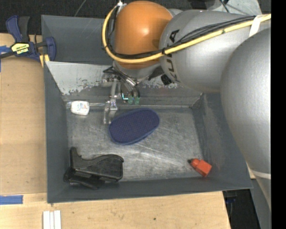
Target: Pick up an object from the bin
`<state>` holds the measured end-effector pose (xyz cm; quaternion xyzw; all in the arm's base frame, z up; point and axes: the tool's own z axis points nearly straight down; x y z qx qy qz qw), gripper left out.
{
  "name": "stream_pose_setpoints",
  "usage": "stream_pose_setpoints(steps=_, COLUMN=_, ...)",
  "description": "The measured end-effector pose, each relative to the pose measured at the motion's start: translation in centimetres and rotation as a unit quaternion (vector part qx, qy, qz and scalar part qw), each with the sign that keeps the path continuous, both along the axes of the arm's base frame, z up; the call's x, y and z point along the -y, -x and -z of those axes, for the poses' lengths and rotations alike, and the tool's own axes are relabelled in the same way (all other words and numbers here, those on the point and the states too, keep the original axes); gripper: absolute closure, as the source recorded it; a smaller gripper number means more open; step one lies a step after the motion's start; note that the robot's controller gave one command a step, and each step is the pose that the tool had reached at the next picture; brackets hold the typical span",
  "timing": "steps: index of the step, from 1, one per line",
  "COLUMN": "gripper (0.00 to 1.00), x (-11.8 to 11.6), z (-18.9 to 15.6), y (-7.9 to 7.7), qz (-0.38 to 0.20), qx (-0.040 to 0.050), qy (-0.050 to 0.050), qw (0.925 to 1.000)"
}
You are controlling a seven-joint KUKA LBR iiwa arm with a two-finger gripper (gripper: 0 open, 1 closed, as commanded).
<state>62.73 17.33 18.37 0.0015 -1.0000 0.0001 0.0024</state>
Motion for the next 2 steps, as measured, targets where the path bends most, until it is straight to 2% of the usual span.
stream_pose_setpoints(steps=1, gripper=0.0, x=1.7, z=8.1, y=3.4, qz=-0.108, qx=0.001, qy=0.0, qw=0.9942)
stream_pose_setpoints(steps=2, gripper=0.0, x=11.1, z=10.6, y=6.2, qz=-0.093, qx=0.0026, qy=0.001, qw=0.9957)
